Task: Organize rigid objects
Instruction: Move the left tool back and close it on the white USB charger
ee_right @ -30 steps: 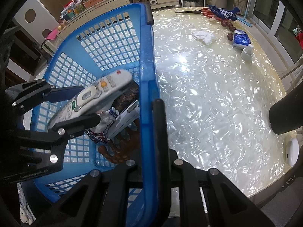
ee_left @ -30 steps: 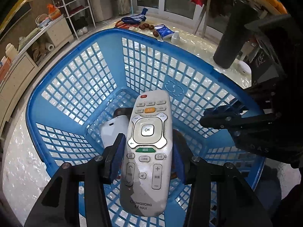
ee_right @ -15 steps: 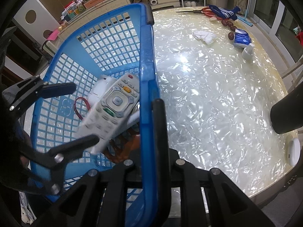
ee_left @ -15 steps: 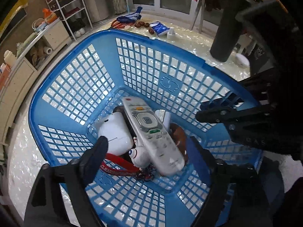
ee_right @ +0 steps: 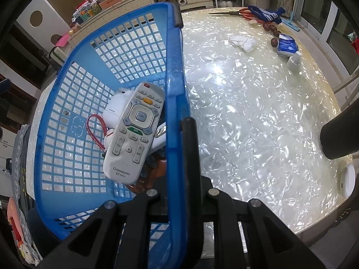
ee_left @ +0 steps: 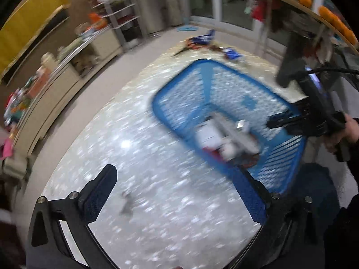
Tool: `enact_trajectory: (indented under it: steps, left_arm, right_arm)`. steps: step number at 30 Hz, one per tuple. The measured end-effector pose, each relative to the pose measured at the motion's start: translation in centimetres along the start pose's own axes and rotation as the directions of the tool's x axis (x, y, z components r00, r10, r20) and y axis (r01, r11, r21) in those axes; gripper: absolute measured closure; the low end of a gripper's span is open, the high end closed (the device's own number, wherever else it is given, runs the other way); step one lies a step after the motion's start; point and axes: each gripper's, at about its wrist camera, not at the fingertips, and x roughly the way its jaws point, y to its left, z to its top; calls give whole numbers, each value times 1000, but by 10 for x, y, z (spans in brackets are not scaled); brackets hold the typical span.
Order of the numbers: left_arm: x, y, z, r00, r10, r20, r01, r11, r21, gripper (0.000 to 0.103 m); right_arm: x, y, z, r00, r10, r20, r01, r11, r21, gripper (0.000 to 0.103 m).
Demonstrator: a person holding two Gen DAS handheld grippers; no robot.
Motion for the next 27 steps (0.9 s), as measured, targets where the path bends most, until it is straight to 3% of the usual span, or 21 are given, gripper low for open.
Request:
enact_trajectory:
  steps: [4,8,12,15,20,27]
  left_arm:
    - [8,50,-28,999,13,-50,-19,993,-119,0]
    - [35,95,-57,993,3,-116,-36,958,-285,0]
    - [79,129,-82,979,-58,-194,-47,869,-493,0]
    - [104,139,-92,974,-69,-215,-73,805,-588,0]
    - [130,143,-98,974,-52,-219,-110,737,-667,0]
    - [147,145,-95,975,-41,-217,-126,701,-702,0]
  right_arm:
    - [0,-1,0,1000,-1,0,1,1000,2,90]
    - [0,0,-1,1000,-5,-3,5,1000,0,90]
    - [0,0,-1,1000,-6,-5,6,1000,-2,90]
    - [-1,1,-1,1000,-8,-8,8,1000,-7,90]
    - [0,1,1,1000,-6,-12,6,1000,-11,90]
    - [3,0,3,1000,-1,-16,1,1000,-20,90]
